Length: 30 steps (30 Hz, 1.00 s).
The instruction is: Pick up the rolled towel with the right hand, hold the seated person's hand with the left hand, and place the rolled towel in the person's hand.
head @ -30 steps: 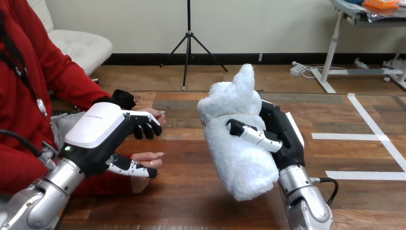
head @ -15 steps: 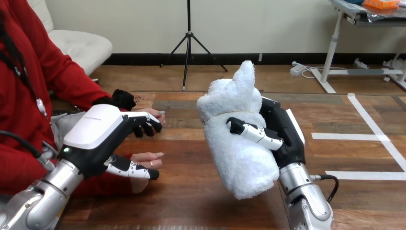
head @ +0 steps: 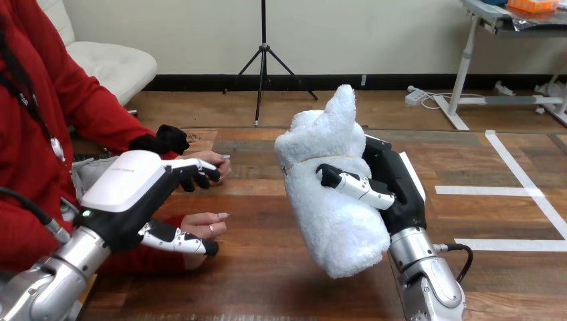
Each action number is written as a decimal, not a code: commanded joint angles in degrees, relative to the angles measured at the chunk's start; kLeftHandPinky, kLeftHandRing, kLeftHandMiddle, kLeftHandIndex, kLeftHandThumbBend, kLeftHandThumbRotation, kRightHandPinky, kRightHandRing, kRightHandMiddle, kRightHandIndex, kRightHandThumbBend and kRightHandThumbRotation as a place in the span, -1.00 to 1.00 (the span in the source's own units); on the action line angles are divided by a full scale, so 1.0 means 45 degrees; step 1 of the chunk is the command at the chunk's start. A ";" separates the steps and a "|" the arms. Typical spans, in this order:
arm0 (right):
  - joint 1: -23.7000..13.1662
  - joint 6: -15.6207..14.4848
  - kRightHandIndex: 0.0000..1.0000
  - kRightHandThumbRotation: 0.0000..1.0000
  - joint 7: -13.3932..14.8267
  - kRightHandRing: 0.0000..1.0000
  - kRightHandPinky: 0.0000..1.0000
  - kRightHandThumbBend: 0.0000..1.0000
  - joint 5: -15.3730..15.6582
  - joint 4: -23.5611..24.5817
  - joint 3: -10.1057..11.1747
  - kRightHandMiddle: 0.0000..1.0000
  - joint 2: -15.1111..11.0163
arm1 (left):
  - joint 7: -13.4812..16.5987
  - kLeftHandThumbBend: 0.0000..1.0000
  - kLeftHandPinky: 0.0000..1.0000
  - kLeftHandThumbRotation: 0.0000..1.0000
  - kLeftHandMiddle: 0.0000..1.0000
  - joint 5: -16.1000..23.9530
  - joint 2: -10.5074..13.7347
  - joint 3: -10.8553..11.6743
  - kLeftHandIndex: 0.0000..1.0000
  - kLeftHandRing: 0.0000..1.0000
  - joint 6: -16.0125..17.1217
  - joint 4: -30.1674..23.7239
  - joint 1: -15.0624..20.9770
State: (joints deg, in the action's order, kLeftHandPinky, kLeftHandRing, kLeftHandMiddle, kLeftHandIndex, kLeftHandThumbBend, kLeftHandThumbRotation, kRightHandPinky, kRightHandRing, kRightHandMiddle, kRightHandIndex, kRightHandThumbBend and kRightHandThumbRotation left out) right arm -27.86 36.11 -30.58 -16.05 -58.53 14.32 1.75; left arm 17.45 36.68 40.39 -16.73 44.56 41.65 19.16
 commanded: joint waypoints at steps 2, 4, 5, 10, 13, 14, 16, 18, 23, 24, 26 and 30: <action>-0.0969 0.0345 -0.51 -1.00 -0.0094 -0.81 -0.93 0.12 -0.0253 0.0829 0.0075 -0.63 -0.0194 | 0.0038 1.00 0.26 -0.25 0.44 -0.0154 0.0328 0.0404 0.51 0.33 -0.0039 0.0340 0.0329; -0.0959 0.0398 -0.51 -1.00 -0.0070 -0.81 -0.93 0.12 -0.0221 0.0828 0.0063 -0.63 -0.0198 | 0.0016 1.00 0.27 -0.25 0.46 -0.0141 0.0354 0.0387 0.53 0.35 -0.0063 0.0430 0.0340; -0.0953 0.0408 -0.51 -1.00 -0.0063 -0.81 -0.92 0.13 -0.0211 0.0838 0.0057 -0.63 -0.0198 | 0.0000 1.00 0.28 -0.25 0.47 -0.0138 0.0363 0.0380 0.54 0.36 -0.0085 0.0468 0.0346; -0.0908 0.0422 -0.51 -1.00 -0.0096 -0.81 -0.92 0.14 -0.0216 0.0928 0.0037 -0.64 -0.0185 | -0.0160 1.00 0.33 -0.25 0.53 -0.0024 0.0440 0.0309 0.59 0.42 -0.0413 0.0586 0.0366; -0.0889 0.0385 -0.51 -1.00 -0.0138 -0.81 -0.92 0.14 -0.0258 0.0978 0.0041 -0.64 -0.0172 | -0.0232 1.00 0.35 -0.26 0.55 0.0025 0.0471 0.0260 0.61 0.45 -0.0542 0.0713 0.0396; -0.0883 0.0347 -0.52 -1.00 -0.0159 -0.82 -0.92 0.13 -0.0284 0.1001 0.0046 -0.65 -0.0167 | -0.0246 1.00 0.35 -0.26 0.56 0.0035 0.0475 0.0245 0.62 0.45 -0.0570 0.0768 0.0409; -0.0871 0.0271 -0.52 -1.00 -0.0229 -0.82 -0.92 0.12 -0.0352 0.1043 0.0061 -0.65 -0.0155 | -0.0234 1.00 0.37 -0.25 0.57 0.0108 0.0489 0.0191 0.63 0.47 -0.0648 0.0900 0.0449; -0.0868 0.0221 -0.52 -1.00 -0.0291 -0.82 -0.92 0.11 -0.0405 0.1068 0.0077 -0.65 -0.0148 | -0.0203 1.00 0.37 -0.24 0.58 0.0187 0.0502 0.0141 0.64 0.48 -0.0708 0.1002 0.0489; -0.0838 0.0181 -0.52 -1.00 -0.0396 -0.82 -0.92 0.10 -0.0479 0.1145 0.0075 -0.65 -0.0152 | -0.0031 1.00 0.39 -0.20 0.60 0.0456 0.0516 0.0002 0.67 0.50 -0.0788 0.1424 0.0625; -0.0834 0.0173 -0.52 -1.00 -0.0403 -0.82 -0.92 0.10 -0.0493 0.1157 0.0068 -0.65 -0.0155 | -0.0025 1.00 0.39 -0.19 0.61 0.0487 0.0509 -0.0006 0.67 0.51 -0.0800 0.1480 0.0645; -0.0827 0.0139 -0.52 -1.00 -0.0472 -0.82 -0.92 0.08 -0.0569 0.1202 0.0067 -0.66 -0.0151 | -0.0153 1.00 0.40 -0.17 0.63 0.0494 0.0477 -0.0008 0.69 0.53 -0.0887 0.1653 0.0699; -0.0799 0.0037 -0.52 -1.00 -0.0567 -0.83 -0.92 0.07 -0.0689 0.1319 0.0069 -0.66 -0.0137 | -0.0212 1.00 0.42 -0.15 0.64 0.0605 0.0436 -0.0103 0.71 0.55 -0.1015 0.2055 0.0834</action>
State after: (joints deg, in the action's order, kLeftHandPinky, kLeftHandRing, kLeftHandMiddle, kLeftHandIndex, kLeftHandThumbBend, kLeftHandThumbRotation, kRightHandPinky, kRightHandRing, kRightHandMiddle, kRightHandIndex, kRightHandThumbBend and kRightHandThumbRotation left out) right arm -27.83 36.03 -32.31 -17.78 -56.90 14.31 1.78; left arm 16.42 38.98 41.90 -17.04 40.72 49.04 19.11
